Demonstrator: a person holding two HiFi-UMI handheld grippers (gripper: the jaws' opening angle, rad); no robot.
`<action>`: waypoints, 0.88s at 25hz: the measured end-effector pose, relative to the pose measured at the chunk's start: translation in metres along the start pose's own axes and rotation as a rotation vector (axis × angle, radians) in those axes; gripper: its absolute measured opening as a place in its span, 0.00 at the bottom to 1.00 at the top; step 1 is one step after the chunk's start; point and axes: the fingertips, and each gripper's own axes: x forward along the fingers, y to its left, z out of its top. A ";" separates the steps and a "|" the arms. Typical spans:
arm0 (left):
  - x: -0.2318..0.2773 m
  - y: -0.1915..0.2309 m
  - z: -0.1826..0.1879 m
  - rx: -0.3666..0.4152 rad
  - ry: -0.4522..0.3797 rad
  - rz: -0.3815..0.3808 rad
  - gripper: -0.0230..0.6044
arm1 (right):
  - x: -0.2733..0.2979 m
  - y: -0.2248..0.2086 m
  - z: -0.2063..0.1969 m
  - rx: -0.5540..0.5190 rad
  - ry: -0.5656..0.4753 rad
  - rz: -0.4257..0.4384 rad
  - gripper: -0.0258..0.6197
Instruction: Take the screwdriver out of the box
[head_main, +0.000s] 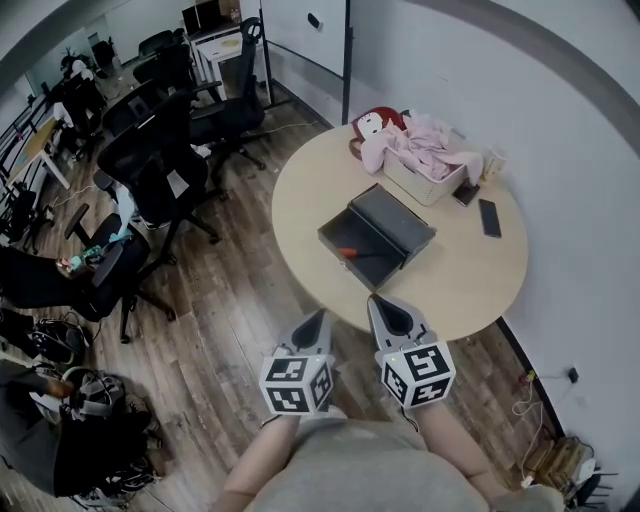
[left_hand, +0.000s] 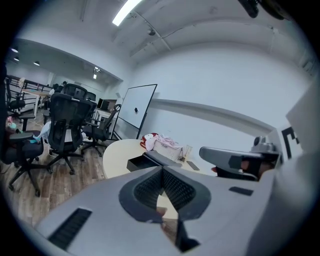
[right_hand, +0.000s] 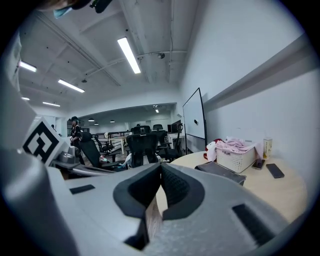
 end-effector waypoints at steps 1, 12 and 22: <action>0.005 0.005 0.002 0.001 0.002 -0.001 0.04 | 0.007 -0.001 0.001 0.000 0.001 0.000 0.04; 0.052 0.052 0.025 0.011 0.027 -0.036 0.04 | 0.078 -0.014 0.010 -0.014 0.008 -0.023 0.04; 0.075 0.071 0.027 -0.017 0.056 -0.041 0.04 | 0.105 -0.042 0.008 -0.095 0.067 -0.052 0.04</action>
